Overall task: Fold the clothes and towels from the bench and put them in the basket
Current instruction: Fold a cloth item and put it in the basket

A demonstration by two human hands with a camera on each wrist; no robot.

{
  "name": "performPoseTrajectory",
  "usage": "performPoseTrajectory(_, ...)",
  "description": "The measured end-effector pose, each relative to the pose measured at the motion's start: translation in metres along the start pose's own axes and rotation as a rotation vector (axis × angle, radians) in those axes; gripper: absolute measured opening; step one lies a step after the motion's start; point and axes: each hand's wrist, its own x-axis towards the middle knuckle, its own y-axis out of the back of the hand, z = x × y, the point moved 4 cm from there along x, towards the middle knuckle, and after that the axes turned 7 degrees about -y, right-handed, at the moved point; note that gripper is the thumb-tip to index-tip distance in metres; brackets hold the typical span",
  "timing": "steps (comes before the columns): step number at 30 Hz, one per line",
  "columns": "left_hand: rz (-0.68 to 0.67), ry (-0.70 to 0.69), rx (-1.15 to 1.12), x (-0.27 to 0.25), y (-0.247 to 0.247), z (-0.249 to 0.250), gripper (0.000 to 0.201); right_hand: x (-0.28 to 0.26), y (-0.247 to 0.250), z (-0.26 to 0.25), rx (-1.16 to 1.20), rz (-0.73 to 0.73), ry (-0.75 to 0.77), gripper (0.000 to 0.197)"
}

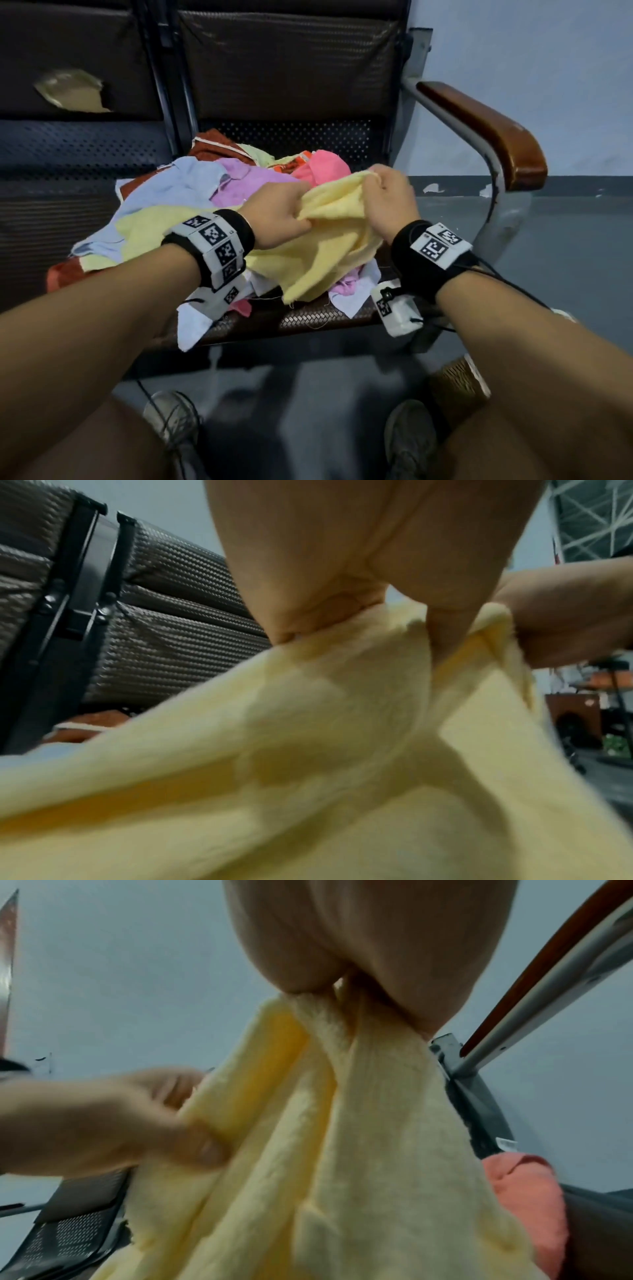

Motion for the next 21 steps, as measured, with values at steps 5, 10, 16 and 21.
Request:
performPoseTrajectory(5,-0.144,0.236,0.318,-0.015,0.007,-0.046,0.029,0.019,0.041,0.030,0.067,0.157,-0.170,0.027)
performPoseTrajectory(10,0.079,0.381,-0.080,-0.012,0.022,-0.042,0.029,0.006,0.027,0.043,-0.115,-0.236,-0.245,0.028)
performPoseTrajectory(16,0.268,0.366,-0.591,0.001,0.023,0.005,0.018,-0.010,-0.001,0.020,-0.072,-0.356,-0.190,0.039)
performPoseTrajectory(21,0.397,0.387,-0.482,0.009,0.027,0.003,0.028,-0.026,-0.003,0.003,0.003,-0.345,-0.063,0.012)
